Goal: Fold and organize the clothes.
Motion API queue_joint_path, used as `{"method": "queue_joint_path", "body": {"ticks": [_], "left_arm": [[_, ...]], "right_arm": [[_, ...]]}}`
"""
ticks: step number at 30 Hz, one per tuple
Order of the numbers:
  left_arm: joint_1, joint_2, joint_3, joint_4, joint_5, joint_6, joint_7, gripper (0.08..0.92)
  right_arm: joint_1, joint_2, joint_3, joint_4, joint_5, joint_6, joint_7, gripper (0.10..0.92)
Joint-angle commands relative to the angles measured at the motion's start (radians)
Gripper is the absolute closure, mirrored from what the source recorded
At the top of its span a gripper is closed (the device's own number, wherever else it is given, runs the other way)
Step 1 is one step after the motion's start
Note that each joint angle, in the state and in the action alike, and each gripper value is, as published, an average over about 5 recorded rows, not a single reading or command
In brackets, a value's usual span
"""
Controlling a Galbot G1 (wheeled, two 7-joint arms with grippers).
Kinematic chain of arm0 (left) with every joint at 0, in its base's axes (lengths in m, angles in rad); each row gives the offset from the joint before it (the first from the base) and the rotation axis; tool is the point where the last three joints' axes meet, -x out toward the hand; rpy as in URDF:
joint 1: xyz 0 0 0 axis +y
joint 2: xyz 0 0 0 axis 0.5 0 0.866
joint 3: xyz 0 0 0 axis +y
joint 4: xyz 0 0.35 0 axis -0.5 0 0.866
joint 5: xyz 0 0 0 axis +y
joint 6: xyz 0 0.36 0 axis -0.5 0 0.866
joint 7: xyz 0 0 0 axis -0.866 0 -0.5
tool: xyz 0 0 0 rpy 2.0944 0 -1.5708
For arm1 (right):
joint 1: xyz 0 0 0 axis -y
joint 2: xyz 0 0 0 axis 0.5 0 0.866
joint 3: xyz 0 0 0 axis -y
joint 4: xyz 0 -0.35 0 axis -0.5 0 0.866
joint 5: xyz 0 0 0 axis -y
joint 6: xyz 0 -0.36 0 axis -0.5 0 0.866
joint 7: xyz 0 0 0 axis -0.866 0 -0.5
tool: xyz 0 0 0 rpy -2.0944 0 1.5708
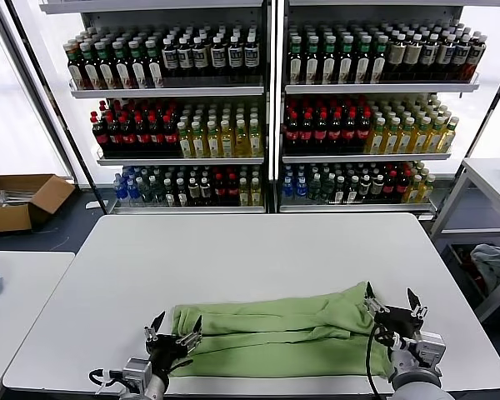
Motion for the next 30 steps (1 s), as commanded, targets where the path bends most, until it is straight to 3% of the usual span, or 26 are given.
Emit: {"method": "queue_joint_path", "body": {"ticks": [1, 20, 23, 30], "left_arm": [[0.021, -0.038, -0.005, -0.001, -0.068, 0.012, -0.015, 0.177], [0.049, -0.033, -0.042, 0.046, -0.069, -0.008, 0.005, 0.178], [0.051, -0.031, -0.041, 0.044, -0.069, -0.011, 0.011, 0.216], [0.058, -0.029, -0.038, 0.039, -0.046, -0.029, 0.038, 0.416]], "right_arm": [[-0.001, -0.002, 0.006, 0.021, 0.009, 0.004, 0.001, 0.203], [-0.005, -0.006, -0.021, 0.014, -0.007, 0.002, -0.002, 0.203], [-0.005, -0.008, -0.019, 0.014, -0.007, 0.001, -0.003, 0.203], [0.002, -0.011, -0.018, 0.007, -0.007, -0.004, -0.005, 0.203]]}}
